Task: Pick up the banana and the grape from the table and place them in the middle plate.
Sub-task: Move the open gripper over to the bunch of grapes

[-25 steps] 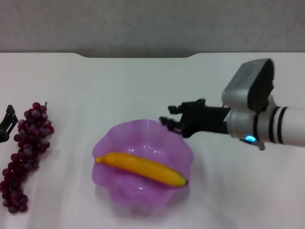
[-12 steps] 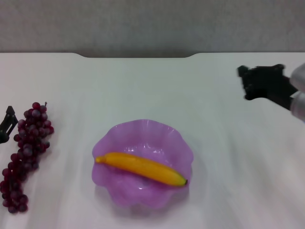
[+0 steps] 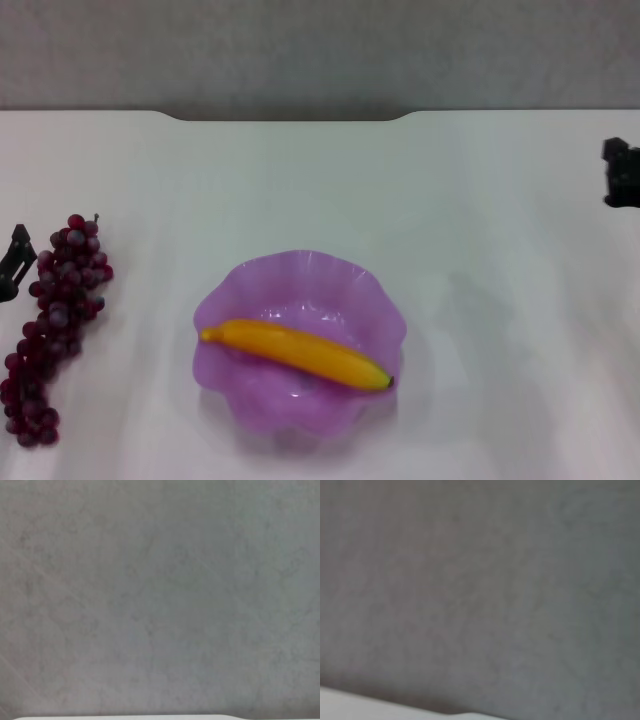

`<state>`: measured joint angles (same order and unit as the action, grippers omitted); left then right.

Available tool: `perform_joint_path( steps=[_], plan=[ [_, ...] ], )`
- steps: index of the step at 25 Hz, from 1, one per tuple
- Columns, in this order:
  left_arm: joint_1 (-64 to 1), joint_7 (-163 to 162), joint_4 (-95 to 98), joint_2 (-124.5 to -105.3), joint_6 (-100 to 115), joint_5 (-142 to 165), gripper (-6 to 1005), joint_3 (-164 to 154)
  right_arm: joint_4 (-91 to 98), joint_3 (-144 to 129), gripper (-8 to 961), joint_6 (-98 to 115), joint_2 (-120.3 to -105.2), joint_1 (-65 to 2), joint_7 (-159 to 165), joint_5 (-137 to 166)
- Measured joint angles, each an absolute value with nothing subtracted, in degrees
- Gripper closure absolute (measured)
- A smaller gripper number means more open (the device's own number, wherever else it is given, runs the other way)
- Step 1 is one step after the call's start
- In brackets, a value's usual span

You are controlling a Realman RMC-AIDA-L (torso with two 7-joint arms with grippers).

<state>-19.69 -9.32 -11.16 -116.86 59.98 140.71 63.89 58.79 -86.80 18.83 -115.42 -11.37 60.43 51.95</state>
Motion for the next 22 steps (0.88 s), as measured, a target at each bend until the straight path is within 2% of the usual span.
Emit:
perform_joint_path(
  steps=[5,9,16,22],
  plan=[
    [-19.85,-9.32,-11.16,-116.81,59.94,140.77,108,63.89,41.07,-77.84,953,40.23,-115.23,-13.55,43.27,28.57],
    [-19.72,-9.32,-11.17,-116.81,59.94,140.77,109,63.9,29.91,-77.73,953,52.41,-115.68,-13.9,27.49,12.25],
    [-19.8,-9.34,-11.2,-116.81,59.94,140.74,109,63.9,14.06,-80.56,953,63.12,-115.87,-16.7,14.58,-3.25],
    [-20.18,-9.85,-11.73,-116.88,58.97,140.79,109,62.08,6.57,-80.56,953,64.34,-116.01,-19.71,9.17,-8.02]
  ],
)
